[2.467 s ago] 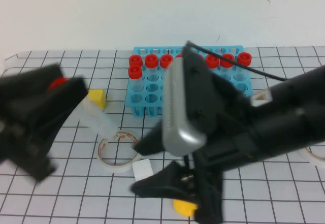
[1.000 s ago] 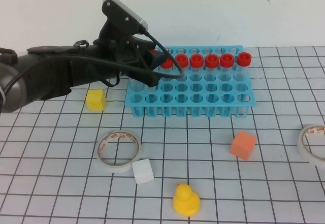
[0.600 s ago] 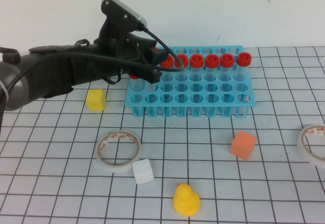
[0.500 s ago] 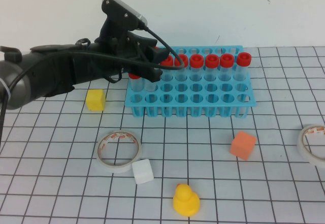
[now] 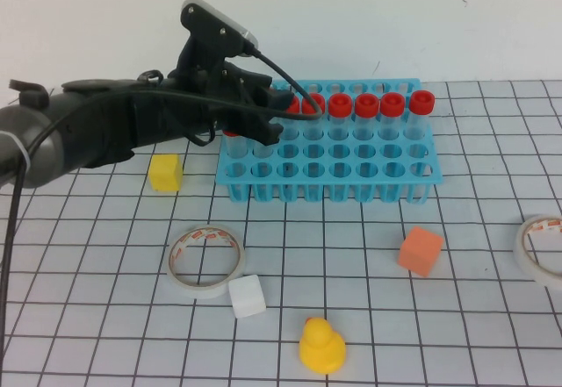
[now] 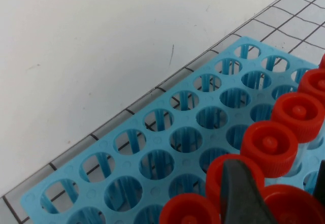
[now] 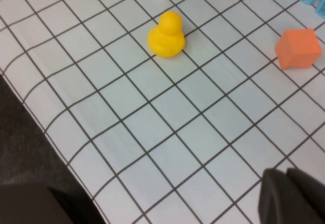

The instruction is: Place the test tubes

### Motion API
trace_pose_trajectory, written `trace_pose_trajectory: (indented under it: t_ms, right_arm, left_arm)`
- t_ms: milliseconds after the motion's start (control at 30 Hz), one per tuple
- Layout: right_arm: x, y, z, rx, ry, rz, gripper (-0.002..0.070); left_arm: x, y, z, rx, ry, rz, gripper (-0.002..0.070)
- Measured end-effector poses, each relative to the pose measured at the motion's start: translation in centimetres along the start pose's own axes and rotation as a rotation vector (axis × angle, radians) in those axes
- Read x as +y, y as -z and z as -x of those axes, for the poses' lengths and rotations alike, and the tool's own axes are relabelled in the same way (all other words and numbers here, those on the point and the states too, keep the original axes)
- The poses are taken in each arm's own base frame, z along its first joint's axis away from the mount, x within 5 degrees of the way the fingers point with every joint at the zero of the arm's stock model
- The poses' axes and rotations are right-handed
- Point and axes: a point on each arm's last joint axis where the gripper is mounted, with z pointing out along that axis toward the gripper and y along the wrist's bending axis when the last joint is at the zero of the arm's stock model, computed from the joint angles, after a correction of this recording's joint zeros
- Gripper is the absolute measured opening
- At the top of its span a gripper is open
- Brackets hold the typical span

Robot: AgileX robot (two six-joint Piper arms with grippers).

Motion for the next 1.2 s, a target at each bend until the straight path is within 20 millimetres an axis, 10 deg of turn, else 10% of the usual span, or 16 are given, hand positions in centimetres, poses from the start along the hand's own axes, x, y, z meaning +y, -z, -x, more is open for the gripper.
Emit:
trace_pose_trajectory:
  t_ms: [433, 700, 967, 1200]
  right_arm:
    - [0.0, 0.0, 0.0, 0.0, 0.001, -0.002, 0.0001]
    - [-0.4, 0.0, 0.0, 0.004, 0.025, -0.042, 0.0001]
    - [-0.7, 0.0, 0.0, 0.007, 0.049, -0.073, 0.0001]
    - [-1.2, -0.1, -0.5, 0.042, 0.122, -0.131, 0.0001]
  left_arm:
    - [0.2, -0.8, -1.2, 0.029, 0.048, 0.003, 0.0264]
    - [0.5, -0.3, -0.5, 0.024, 0.036, 0.044, 0.044]
    - [1.0, 5.3, 5.6, -0.078, -0.032, 0.28, 0.0237]
    - [-1.3, 13.9, 11.5, -0.239, -0.125, 0.407, 0.002]
